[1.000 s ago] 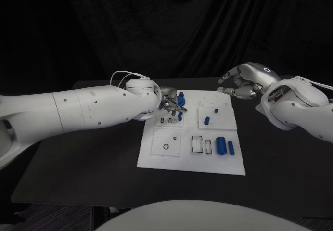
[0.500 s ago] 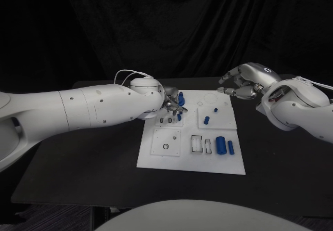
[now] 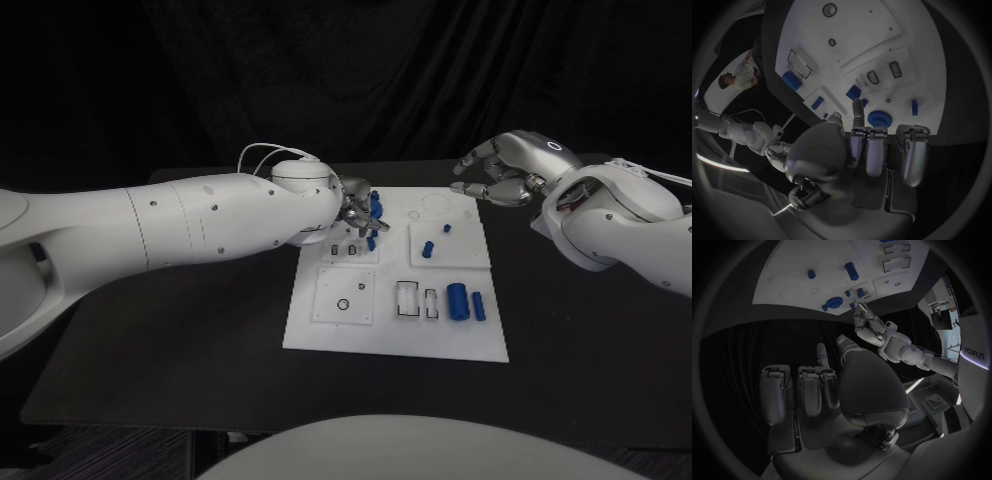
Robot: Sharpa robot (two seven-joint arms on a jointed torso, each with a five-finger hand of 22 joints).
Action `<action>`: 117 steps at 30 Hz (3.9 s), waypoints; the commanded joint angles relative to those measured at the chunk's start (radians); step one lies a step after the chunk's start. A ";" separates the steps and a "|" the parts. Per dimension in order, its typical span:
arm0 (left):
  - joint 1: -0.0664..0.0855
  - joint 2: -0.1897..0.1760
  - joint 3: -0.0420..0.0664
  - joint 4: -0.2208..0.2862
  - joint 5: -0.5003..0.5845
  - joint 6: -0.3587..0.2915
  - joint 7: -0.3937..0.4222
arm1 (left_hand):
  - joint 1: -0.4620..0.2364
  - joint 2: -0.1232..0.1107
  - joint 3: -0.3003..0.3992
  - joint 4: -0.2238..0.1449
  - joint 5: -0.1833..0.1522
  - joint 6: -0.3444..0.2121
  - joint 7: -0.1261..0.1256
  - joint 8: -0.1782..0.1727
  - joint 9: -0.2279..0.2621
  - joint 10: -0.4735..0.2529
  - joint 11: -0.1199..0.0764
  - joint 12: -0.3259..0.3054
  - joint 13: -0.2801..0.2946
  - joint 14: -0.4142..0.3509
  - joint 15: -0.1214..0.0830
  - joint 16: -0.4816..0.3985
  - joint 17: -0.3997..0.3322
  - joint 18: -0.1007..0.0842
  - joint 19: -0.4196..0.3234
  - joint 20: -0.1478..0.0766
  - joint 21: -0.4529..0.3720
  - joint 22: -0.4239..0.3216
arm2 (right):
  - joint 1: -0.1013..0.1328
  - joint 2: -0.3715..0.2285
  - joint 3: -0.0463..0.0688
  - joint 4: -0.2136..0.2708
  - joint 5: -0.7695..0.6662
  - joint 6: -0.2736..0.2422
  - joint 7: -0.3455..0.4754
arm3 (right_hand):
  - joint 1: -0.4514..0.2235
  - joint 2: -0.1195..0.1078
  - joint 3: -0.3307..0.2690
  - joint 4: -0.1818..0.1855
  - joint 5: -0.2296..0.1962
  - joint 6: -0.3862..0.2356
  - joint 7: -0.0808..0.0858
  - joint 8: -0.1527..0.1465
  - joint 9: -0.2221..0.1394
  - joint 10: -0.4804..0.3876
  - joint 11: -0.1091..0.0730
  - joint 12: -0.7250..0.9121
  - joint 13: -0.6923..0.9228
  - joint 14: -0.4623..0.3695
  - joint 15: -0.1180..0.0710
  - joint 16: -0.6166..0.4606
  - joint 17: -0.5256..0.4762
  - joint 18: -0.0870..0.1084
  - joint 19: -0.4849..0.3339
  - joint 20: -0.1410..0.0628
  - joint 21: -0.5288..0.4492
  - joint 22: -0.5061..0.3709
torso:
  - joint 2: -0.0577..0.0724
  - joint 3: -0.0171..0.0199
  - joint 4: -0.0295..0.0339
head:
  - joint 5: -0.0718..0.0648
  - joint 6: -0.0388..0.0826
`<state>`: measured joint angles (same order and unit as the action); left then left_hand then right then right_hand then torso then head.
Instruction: Assemble the parts on the task board
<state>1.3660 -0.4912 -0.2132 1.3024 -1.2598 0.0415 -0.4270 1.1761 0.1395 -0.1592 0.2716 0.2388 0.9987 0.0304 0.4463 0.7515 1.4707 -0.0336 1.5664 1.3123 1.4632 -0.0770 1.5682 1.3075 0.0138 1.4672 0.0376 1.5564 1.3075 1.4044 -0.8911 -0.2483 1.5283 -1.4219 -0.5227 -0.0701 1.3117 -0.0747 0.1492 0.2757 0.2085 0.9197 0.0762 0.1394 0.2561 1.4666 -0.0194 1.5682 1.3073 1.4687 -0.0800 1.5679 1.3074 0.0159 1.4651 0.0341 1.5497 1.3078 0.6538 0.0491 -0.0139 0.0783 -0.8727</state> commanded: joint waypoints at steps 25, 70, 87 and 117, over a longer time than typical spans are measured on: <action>-0.004 0.027 0.001 -0.038 -0.006 0.012 0.024 | 0.022 0.002 0.027 -0.001 0.011 0.029 -0.010 -0.009 0.027 0.100 -0.012 0.004 0.258 0.108 -0.013 0.003 0.263 -0.002 0.071 -0.013 -0.007 0.218 | -0.002 -0.005 0.001 0.007 -0.001 0.010 -0.016 | 0.000 0.010 0.001 -0.004 0.003 0.008 0.002 0.002 0.001 0.104 0.006 0.003 0.264 0.102 0.008 0.003 0.263 -0.009 0.090 0.006 -0.003 0.253 | 0.002 -0.0031 0.0012 | 0.011 0.000; -0.031 0.041 0.001 -0.064 -0.006 0.040 0.021 | 0.007 -0.001 0.032 0.011 -0.011 0.057 -0.016 -0.017 0.043 0.100 -0.018 0.004 0.258 0.108 -0.019 0.003 0.263 0.000 0.068 -0.018 -0.010 0.214 | -0.002 -0.005 0.001 0.007 -0.001 0.025 -0.019 | -0.002 0.011 0.000 -0.003 0.003 0.009 0.003 0.002 0.001 0.104 0.006 0.003 0.264 0.102 0.009 0.003 0.263 -0.009 0.090 0.007 -0.003 0.254 | 0.000 -0.0030 0.0012 | 0.002 0.000; -0.038 0.049 0.001 -0.078 -0.006 0.054 0.029 | 0.022 -0.006 0.048 0.000 0.005 0.047 -0.015 -0.042 0.050 0.100 -0.019 0.004 0.258 0.108 -0.021 0.003 0.263 0.001 0.064 -0.021 -0.013 0.209 | -0.002 -0.005 0.001 0.006 -0.001 0.033 -0.023 | -0.004 0.011 -0.001 -0.003 0.003 0.011 0.004 0.001 0.000 0.104 0.007 0.003 0.264 0.102 0.009 0.003 0.263 -0.008 0.089 0.007 -0.004 0.253 | 0.001 -0.0013 0.0003 | 0.004 0.000; -0.044 0.053 0.001 -0.081 -0.006 0.076 0.040 | 0.055 -0.038 0.109 -0.025 0.123 0.049 -0.014 -0.105 0.075 0.100 -0.018 0.004 0.258 0.108 -0.020 0.003 0.263 0.003 0.059 -0.021 -0.020 0.202 | -0.002 -0.003 0.001 0.000 0.025 0.039 -0.021 | -0.001 0.011 0.000 -0.006 0.004 0.012 0.004 0.000 0.000 0.104 0.007 0.003 0.264 0.102 0.010 0.003 0.263 -0.007 0.086 0.008 -0.010 0.251 | 0.001 -0.0020 0.0010 | 0.013 0.000</action>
<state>1.3255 -0.4397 -0.2131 1.2193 -1.2613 0.0989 -0.4038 1.2273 0.1047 -0.0520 0.2442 0.3599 1.0489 0.0162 0.3446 0.8265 1.4646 -0.0461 1.5681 1.3097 1.4633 -0.0911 1.5682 1.3076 0.0139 1.4672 0.0235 1.5409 1.3080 1.4044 -0.8941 -0.2482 1.5287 -1.3989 -0.4858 -0.0727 1.3078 -0.0707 0.1492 0.2758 0.2085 0.9233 0.0797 0.1393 0.2557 1.4666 -0.0195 1.5682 1.3073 1.4652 -0.0765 1.5679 1.3074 0.0159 1.4651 0.0341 1.5440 1.3077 0.6550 0.0473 -0.0130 0.0903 -0.8728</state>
